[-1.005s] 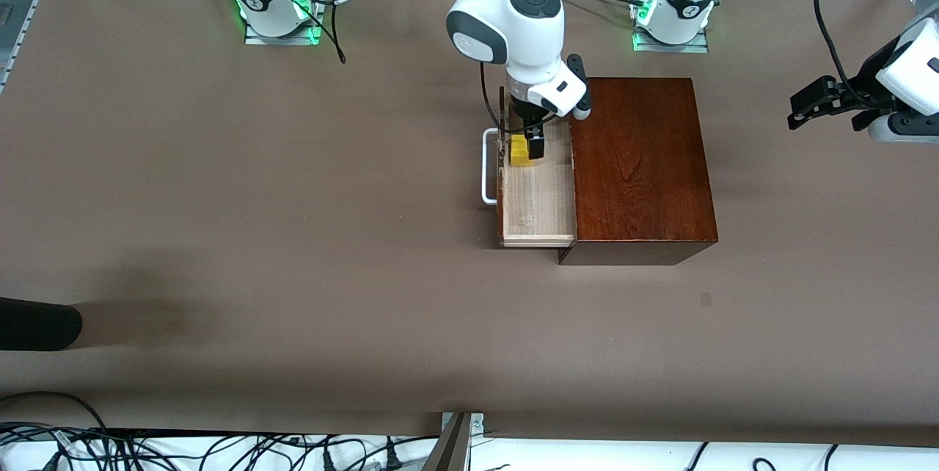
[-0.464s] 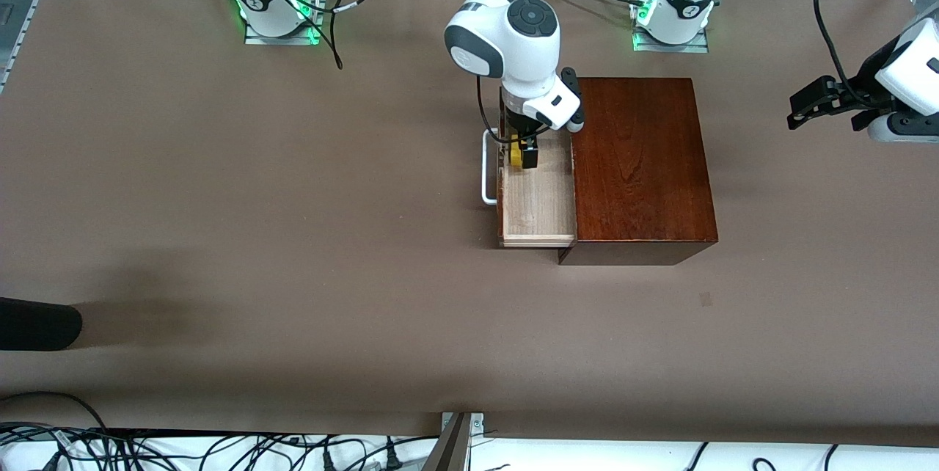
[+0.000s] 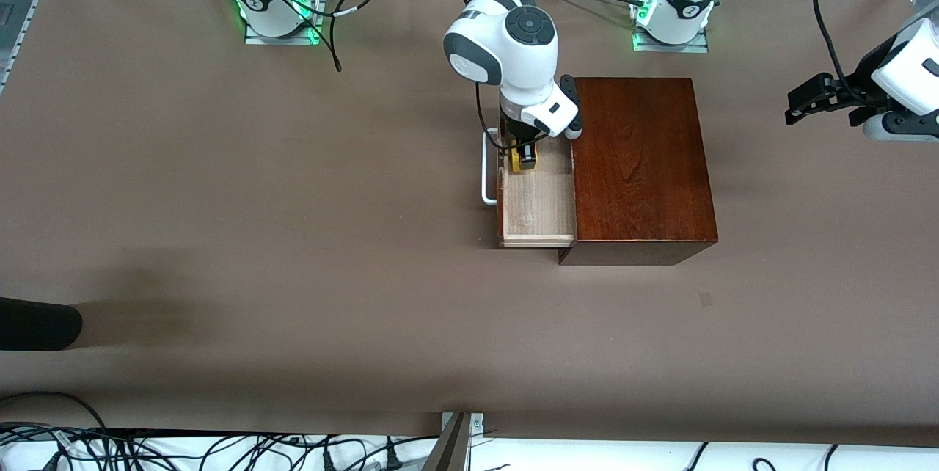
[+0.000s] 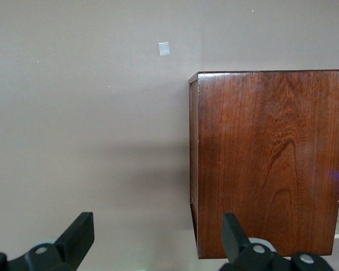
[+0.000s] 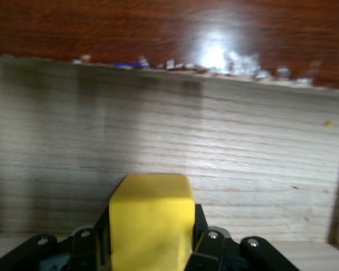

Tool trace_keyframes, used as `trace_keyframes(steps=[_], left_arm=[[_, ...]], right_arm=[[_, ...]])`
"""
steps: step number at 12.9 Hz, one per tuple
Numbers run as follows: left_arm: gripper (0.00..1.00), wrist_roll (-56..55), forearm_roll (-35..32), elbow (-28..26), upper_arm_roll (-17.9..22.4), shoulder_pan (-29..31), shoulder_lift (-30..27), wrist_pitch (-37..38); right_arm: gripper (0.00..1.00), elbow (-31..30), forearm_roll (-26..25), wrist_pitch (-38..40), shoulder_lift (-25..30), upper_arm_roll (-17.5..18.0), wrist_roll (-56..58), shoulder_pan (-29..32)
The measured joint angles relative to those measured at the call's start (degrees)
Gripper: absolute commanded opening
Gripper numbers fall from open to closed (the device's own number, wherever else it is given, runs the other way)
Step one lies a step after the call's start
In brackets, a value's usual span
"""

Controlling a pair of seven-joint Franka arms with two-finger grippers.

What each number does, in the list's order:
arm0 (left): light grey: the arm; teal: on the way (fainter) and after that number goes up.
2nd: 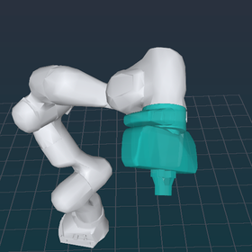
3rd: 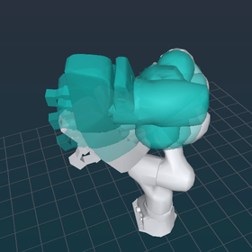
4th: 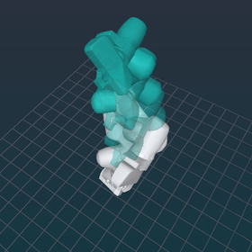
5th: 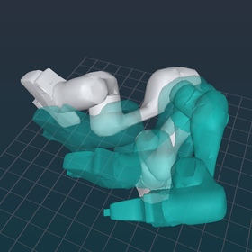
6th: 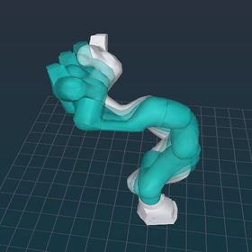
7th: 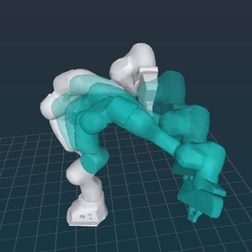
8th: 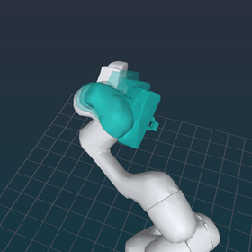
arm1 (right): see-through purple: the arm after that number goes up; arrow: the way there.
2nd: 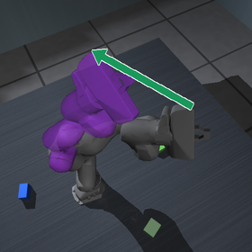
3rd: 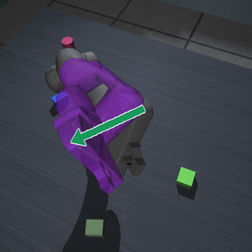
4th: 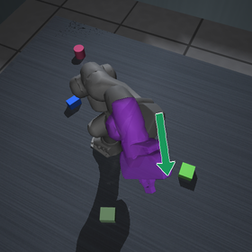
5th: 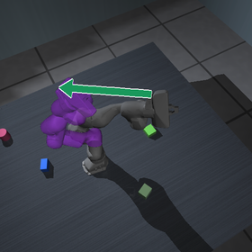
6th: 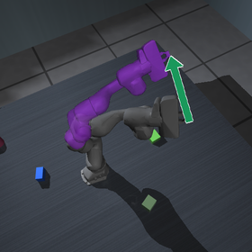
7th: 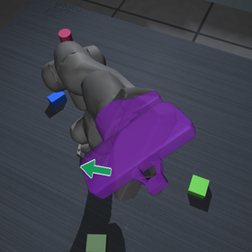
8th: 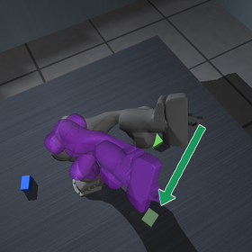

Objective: Open drawer, take yellow block, close drawer
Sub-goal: 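Lower the right gripper into the drawer and grasp the yellow cube, then lift the yellow cube out and carry it away from the drawer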

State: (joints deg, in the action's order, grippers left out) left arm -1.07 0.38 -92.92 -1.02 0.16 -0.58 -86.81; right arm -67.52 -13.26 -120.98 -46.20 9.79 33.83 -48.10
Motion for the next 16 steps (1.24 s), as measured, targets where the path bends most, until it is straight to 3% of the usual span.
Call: trace_keyframes(steps=[4,6,11,14,16], left_arm=[[1.00,0.00,0.00,0.40,-0.10,-0.01,0.02,0.78],[1.00,0.00,0.00,0.57,-0.17,-0.02,0.07,1.46],[1.00,8.08,2.17,0.82,-1.23,-1.41,0.24,5.64],[1.00,18.35,8.43,0.84,-2.14,-7.49,2.74,6.48],[1.00,19.83,9.91,0.95,-2.37,-15.97,5.38,6.41]], right_arm=[[0.00,7.88,0.00,8.58,0.80,-0.43,-0.70,0.09],[0.00,10.44,0.00,11.79,3.90,-1.63,-5.34,0.89],[0.00,11.02,0.80,18.92,13.38,-10.70,-13.86,4.62],[0.00,9.49,7.23,20.02,16.31,-12.95,-14.90,12.87],[0.00,4.16,11.82,20.19,19.02,-13.19,-15.19,21.18]])
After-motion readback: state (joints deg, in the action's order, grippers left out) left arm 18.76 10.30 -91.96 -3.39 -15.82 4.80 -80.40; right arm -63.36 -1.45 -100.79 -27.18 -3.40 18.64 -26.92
